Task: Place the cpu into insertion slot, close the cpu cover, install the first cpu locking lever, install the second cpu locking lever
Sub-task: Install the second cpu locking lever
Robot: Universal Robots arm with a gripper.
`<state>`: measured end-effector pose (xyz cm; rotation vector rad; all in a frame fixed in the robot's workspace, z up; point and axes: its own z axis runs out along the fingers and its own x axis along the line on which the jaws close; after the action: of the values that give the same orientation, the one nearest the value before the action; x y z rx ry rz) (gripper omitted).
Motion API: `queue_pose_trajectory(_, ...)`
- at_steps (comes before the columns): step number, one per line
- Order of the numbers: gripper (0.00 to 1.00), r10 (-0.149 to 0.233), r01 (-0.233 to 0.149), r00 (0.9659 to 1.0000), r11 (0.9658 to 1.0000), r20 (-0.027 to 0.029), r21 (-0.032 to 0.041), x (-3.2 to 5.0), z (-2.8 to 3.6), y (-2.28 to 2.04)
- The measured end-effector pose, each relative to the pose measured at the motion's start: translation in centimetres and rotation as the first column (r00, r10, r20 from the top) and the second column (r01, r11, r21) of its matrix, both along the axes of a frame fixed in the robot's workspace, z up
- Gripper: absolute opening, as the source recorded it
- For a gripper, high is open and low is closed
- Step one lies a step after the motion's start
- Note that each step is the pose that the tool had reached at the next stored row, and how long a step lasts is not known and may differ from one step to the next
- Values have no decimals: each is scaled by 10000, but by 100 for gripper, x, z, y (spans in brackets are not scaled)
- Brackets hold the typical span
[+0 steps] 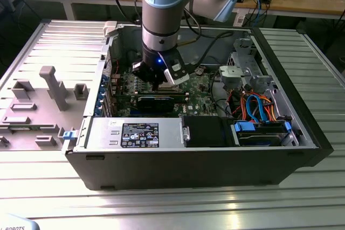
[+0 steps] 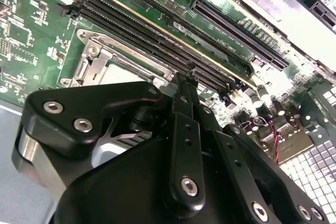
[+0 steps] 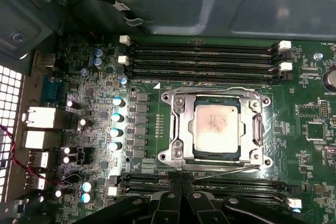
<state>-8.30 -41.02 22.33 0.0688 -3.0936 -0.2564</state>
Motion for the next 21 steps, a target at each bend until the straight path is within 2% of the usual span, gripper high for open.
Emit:
queue_pose_trajectory(2,11,1,-1,10000,10000,-4,36,-17,-23,-1)
queue_pose_trajectory(10,11,28,-28,10000,9996,-5,278,-68,-100,-1)
queue_pose_trajectory(21,11,27,-27,10000,9996,-4,290,-68,-101,-1)
